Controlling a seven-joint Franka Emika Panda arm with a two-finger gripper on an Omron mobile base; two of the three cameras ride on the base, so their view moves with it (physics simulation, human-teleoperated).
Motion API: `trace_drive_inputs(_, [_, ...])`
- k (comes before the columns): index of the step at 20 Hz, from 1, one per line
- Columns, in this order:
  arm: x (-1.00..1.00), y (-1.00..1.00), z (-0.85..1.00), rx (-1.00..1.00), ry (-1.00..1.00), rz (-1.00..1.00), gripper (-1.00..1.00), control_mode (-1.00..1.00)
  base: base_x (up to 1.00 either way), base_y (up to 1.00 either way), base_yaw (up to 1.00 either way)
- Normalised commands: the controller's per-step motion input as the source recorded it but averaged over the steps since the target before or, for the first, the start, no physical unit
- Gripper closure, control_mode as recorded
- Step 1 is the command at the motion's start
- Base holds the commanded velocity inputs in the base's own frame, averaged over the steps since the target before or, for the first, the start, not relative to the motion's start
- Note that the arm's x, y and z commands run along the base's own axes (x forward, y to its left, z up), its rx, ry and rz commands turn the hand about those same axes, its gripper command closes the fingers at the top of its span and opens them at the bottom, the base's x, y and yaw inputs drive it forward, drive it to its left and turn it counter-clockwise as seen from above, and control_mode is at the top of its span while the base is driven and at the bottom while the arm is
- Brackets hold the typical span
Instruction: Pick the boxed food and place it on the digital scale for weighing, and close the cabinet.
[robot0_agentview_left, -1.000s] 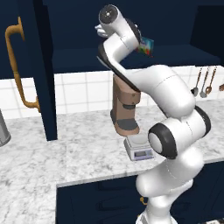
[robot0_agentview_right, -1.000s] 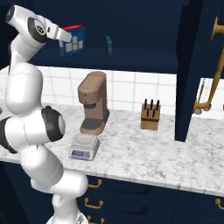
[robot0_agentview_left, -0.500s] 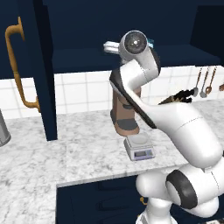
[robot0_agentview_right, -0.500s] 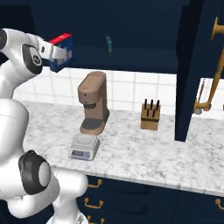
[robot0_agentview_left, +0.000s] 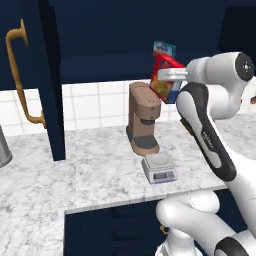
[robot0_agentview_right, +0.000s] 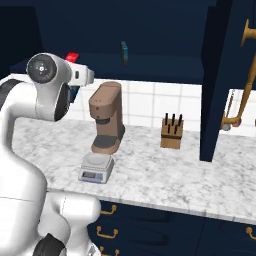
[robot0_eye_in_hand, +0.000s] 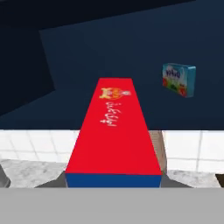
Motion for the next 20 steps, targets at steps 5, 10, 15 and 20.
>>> trace_drive_inputs(5, [-0.82, -0.26, -0.46, -0.09, 0.00, 0.45, 1.00, -1.00, 0.00, 0.00, 0.00])
trace_drive_inputs(10, [-0.13, -0.04, -0.80, -0.18, 0.00, 0.51, 1.00, -1.00, 0.00, 0.00, 0.00])
trace_drive_inputs(15, [0.01, -0.05, -0.79, -0.12, 0.00, 0.41, 1.00, -1.00, 0.00, 0.00, 0.00])
trace_drive_inputs(20, [0.35, 0.00, -0.76, -0.10, 0.07, 0.12, 1.00, -1.00, 0.00, 0.00, 0.00])
